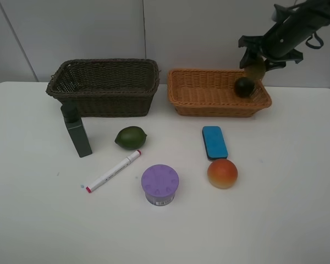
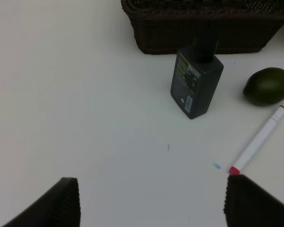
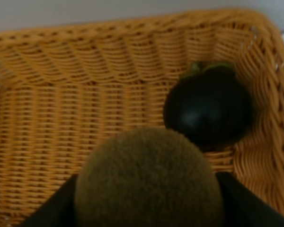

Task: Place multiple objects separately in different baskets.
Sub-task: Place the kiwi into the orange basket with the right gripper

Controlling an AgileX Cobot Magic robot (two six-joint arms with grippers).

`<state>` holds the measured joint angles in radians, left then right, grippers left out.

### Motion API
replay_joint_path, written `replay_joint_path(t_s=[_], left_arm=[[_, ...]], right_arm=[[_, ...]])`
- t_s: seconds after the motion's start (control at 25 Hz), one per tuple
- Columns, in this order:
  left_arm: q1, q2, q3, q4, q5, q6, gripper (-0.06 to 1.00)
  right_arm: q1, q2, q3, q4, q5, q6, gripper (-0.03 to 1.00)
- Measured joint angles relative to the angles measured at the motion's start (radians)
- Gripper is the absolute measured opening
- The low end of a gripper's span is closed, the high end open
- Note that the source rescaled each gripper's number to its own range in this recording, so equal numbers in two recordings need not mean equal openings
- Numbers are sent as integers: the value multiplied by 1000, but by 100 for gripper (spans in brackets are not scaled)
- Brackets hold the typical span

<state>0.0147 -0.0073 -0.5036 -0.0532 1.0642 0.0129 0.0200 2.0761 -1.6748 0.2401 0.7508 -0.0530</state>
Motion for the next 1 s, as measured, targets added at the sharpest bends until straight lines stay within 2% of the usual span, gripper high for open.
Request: replay_joint_path(t_s=[0.32, 0.64, 1.0], left_arm=[[0, 0, 0, 0, 0, 0, 82], [0, 0, 0, 0, 0, 0, 82], [0, 0, 0, 0, 0, 0, 82]], right_arm=[[37, 81, 0, -55, -22, 1, 13], [45, 81, 0, -61, -33, 1, 13], [45, 81, 0, -131, 12, 1, 13]])
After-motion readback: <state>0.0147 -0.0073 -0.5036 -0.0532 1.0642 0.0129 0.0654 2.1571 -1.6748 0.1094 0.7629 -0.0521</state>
